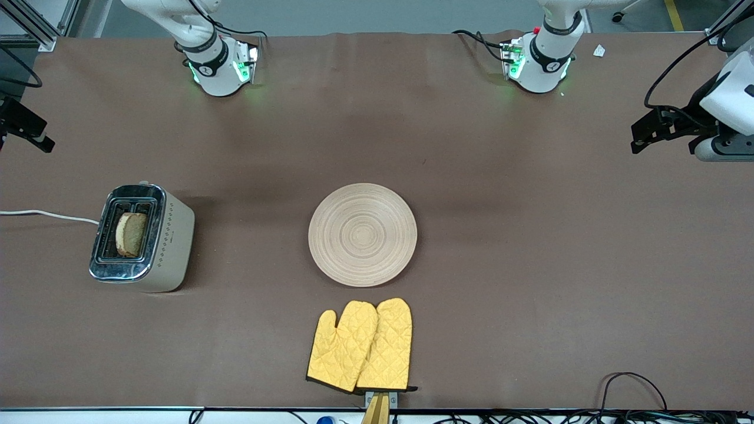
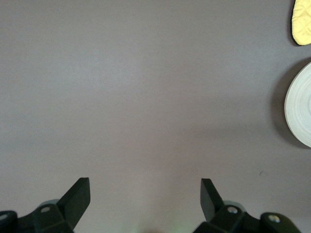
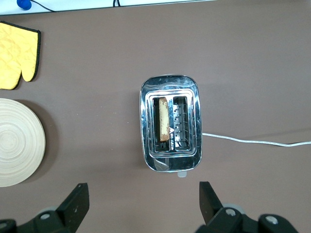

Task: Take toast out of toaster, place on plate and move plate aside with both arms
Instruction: 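Reach the right gripper to the bread slice in the toaster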

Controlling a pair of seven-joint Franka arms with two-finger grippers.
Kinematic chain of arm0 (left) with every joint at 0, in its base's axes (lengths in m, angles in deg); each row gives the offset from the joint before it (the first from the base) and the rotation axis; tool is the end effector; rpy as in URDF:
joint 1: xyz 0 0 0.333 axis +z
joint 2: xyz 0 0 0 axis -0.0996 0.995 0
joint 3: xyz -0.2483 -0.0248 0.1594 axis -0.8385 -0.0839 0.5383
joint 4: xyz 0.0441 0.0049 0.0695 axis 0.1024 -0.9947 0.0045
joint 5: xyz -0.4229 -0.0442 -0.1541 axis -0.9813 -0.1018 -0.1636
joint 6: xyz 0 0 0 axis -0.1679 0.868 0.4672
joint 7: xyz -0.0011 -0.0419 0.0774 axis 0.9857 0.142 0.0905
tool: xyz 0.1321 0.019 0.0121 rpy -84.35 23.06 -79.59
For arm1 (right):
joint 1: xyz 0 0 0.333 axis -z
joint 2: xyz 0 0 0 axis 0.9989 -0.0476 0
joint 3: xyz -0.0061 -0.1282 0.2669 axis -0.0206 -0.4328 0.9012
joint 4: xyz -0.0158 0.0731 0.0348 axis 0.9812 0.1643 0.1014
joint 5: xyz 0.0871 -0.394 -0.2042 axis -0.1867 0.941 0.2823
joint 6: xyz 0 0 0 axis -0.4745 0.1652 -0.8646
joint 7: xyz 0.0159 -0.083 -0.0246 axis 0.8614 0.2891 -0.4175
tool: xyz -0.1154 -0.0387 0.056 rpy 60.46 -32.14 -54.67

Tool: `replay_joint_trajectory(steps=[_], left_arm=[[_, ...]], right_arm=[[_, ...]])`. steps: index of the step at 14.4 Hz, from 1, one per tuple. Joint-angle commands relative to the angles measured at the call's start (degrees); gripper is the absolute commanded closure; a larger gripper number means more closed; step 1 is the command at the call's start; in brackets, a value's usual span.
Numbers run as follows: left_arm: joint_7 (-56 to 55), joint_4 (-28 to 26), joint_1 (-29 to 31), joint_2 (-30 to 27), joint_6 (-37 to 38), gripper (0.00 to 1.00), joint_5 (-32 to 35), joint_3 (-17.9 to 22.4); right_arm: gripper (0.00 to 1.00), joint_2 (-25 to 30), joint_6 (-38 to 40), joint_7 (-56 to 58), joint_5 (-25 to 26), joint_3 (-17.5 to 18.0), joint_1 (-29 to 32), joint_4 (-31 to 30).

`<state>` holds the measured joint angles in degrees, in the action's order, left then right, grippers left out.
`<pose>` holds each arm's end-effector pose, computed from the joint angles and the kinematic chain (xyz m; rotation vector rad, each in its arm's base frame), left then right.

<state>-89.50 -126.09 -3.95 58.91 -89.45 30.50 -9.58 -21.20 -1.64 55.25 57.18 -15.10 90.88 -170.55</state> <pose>0.6084 -0.0740 0.6082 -3.1088 0.0820 0.0194 0.5947 -0.0521 0.6354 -3.1205 0.0992 -0.1820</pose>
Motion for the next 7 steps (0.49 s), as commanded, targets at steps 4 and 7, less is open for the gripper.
replay_joint_trajectory(steps=[4,7], left_arm=[[0.7,0.9,-0.1,0.1,0.6,0.00,0.8,-0.4],[0.9,1.7,-0.1,0.3,0.6,0.00,0.8,-0.3]], right_arm=[[0.00,-1.2,0.6,-0.1,-0.9,0.5,1.5,-1.6],[0.00,-7.4,-0.8,-0.2,-0.9,0.6,2.4,-2.0]])
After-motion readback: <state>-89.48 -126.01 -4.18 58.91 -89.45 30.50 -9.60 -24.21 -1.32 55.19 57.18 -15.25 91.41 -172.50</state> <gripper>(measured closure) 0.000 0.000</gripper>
